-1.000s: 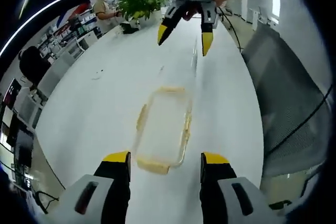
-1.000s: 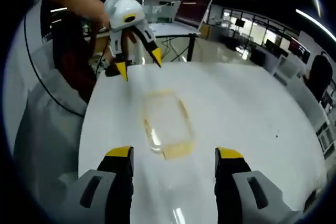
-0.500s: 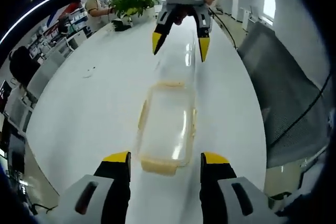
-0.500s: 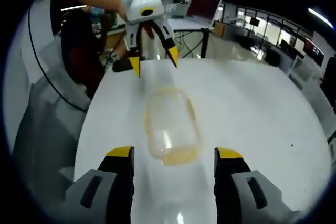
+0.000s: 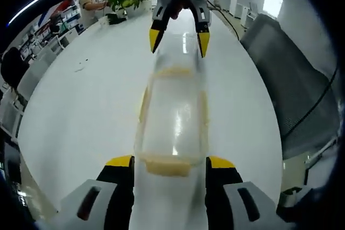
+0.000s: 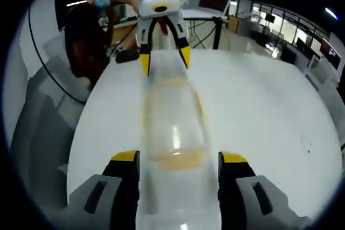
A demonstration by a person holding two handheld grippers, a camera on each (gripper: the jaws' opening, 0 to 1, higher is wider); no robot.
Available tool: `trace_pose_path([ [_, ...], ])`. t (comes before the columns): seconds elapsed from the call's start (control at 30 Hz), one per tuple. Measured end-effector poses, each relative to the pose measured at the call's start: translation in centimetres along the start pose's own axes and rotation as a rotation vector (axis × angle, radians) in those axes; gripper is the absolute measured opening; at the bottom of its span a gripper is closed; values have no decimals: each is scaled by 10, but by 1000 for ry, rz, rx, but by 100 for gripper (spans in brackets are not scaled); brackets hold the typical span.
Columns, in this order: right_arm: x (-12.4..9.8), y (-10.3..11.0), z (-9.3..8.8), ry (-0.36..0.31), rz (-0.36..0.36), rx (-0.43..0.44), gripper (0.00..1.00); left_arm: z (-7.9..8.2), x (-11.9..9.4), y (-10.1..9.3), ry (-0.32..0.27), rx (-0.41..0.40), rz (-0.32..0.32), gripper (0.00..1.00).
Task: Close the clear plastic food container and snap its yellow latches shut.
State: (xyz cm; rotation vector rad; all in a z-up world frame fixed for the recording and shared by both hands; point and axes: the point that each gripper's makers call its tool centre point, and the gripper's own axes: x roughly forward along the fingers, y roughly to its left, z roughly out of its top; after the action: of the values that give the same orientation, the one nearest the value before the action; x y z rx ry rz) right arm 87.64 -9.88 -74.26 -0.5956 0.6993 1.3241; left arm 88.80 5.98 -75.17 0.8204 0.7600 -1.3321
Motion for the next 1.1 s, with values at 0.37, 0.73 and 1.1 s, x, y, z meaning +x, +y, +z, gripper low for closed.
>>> trace_pose_path([
  [0.37,13,3,-10,45,56,-6,53,-10,9,-2,-3,1,-46,46],
  [0.73,21,7,-16,87,106,-28,52,-19,17,-4,2,1,-74,46],
  [1.1,28,5,-23,123,115,-56,50,-22,24,-4,0,12,-71,45],
])
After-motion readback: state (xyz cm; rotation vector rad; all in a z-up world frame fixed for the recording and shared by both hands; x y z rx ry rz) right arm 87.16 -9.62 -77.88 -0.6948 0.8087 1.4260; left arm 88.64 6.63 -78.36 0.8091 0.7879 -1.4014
